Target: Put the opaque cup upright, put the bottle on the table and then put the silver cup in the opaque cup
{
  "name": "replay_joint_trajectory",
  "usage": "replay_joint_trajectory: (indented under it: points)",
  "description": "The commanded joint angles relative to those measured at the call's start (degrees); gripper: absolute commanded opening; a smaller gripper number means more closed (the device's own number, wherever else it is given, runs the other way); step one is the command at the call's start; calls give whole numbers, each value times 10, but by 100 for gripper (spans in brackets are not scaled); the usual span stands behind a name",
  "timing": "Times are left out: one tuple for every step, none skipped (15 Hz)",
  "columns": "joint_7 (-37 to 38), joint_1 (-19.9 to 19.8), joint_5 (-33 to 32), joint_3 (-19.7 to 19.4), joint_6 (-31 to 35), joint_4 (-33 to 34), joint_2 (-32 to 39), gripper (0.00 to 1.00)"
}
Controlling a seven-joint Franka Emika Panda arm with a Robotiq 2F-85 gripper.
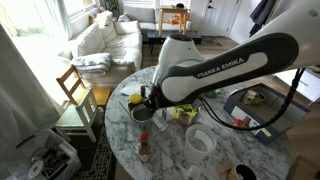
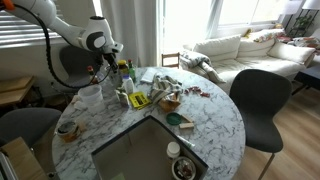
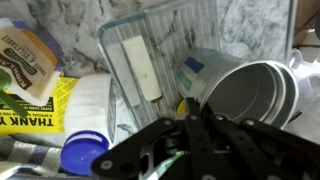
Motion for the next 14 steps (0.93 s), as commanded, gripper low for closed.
replay_joint_trajectory:
  points:
    - [-21, -3, 10, 8, 19, -28, -50, 1]
    - [-24, -2, 5, 7, 20, -37, -67, 1]
    - [-26, -3, 2, 6, 19, -54, -91, 1]
    - [-29, -4, 2, 7, 21, -68, -113, 1]
    - [-36, -8, 4, 9, 17, -90, -142, 1]
    - [-39, -9, 3, 10, 14, -107, -171, 1]
    - [-33, -7, -4, 7, 15, -130, -203, 1]
    - [-31, -9, -8, 8, 8, -157, -237, 1]
    - [-40, -13, -4, 13, 6, -177, -268, 1]
    - [-49, -17, -3, 16, -2, -202, -299, 1]
    - [-50, -19, -1, 17, -13, -225, -330, 1]
    - [-41, -22, -4, 18, -21, -254, -362, 1]
    - [-38, -26, -1, 21, -36, -277, -394, 1]
    - [-39, -31, 8, 22, -54, -302, -423, 1]
